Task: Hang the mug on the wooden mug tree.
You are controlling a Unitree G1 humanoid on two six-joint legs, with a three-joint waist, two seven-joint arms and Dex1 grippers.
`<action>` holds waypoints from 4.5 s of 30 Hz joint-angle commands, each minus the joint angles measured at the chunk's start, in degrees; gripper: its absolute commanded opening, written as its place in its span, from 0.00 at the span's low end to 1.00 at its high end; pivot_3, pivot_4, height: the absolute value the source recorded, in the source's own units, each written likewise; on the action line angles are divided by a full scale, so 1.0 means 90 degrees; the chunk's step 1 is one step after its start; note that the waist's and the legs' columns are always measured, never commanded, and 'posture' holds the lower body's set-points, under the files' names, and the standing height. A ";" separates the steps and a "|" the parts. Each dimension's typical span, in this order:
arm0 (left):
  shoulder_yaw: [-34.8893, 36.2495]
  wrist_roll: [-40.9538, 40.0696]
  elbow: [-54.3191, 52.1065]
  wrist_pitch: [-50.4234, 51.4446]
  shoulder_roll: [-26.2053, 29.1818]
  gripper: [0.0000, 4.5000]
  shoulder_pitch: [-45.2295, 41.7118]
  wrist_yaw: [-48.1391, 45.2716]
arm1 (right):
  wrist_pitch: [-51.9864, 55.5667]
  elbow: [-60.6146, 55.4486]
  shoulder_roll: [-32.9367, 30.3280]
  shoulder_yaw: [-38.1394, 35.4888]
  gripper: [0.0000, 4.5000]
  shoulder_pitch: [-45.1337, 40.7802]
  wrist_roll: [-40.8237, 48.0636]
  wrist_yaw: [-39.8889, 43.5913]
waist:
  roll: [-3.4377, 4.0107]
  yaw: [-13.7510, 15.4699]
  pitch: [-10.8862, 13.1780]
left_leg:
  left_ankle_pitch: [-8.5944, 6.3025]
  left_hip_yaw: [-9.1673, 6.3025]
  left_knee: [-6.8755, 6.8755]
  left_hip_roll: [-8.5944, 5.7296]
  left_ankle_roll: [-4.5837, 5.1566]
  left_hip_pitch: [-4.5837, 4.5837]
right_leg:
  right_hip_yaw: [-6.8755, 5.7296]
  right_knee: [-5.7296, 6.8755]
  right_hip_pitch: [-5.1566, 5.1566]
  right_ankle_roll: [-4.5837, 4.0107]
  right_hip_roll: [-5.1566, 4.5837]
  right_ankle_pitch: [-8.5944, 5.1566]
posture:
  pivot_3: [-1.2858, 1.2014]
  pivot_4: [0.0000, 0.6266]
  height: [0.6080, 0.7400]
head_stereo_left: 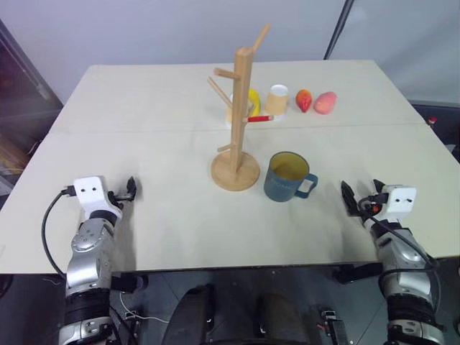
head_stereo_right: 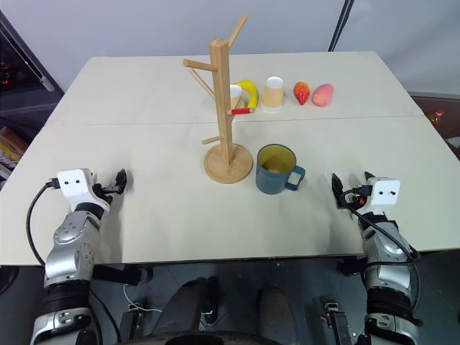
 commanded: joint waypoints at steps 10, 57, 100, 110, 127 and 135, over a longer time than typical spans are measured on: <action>-0.0087 -0.0146 -0.0518 0.0185 0.0098 1.00 0.0144 -0.0488 | 0.0157 -0.0926 -0.0230 -0.0110 1.00 0.0447 0.0015 0.0038 | 0.0000 0.0017 0.0000 | 0.0000 0.0000 0.0000 0.0000 0.0000 -0.0001 | 0.0000 -0.0001 -0.0001 -0.0001 -0.0017 0.0000 | 0.52 0.24 1.00; -0.2858 -0.0763 -0.2843 -0.0030 0.0800 1.00 0.0580 -0.4373 | 0.0713 -0.3124 0.0937 0.1289 1.00 0.1226 -0.0960 -0.0954 | 0.0024 0.0013 -0.0015 | -0.0004 0.0000 -0.0006 0.0004 0.0004 -0.0002 | 0.0011 -0.0025 0.0001 -0.0032 -0.0020 -0.0014 | 0.52 0.24 1.00; -0.2155 -0.1456 -0.3171 0.0433 0.1004 1.00 -0.0366 -0.4210 | 0.1849 -0.3883 -0.2076 0.2160 0.01 -0.2345 -0.0862 0.2155 | 0.0006 0.0022 0.0004 | -0.0006 -0.0002 0.0005 0.0000 0.0011 -0.0009 | -0.0009 -0.0027 0.0007 -0.0009 -0.0022 -0.0003 | 0.52 0.24 1.00; -0.1994 -0.1722 -0.3493 0.0626 0.1041 1.00 -0.0340 -0.4037 | 0.1738 -0.3186 -0.1857 0.2492 0.01 -0.3160 -0.1001 0.2341 | 0.0006 0.0011 0.0004 | -0.0006 -0.0002 0.0004 0.0001 0.0010 -0.0009 | -0.0008 -0.0022 0.0004 -0.0008 -0.0020 -0.0003 | 0.52 0.24 1.00; -0.1823 -0.2085 -0.3543 0.0697 0.0958 1.00 -0.0441 -0.3716 | 0.1610 -0.2196 -0.1606 0.3049 0.01 -0.4035 -0.1388 0.2751 | 0.0007 0.0009 0.0004 | -0.0005 -0.0001 0.0004 0.0000 0.0009 -0.0009 | -0.0008 -0.0019 0.0001 -0.0006 -0.0018 -0.0001 | 0.52 0.24 1.00; -0.1854 -0.2079 -0.3546 0.0653 0.0934 1.00 -0.0445 -0.3642 | 0.1477 -0.1987 -0.1479 0.3042 0.31 -0.4174 -0.1523 0.2756 | 0.0007 0.0009 0.0004 | -0.0004 -0.0001 0.0004 -0.0001 0.0008 -0.0009 | -0.0008 -0.0018 0.0001 -0.0006 -0.0015 -0.0001 | 0.52 0.24 1.00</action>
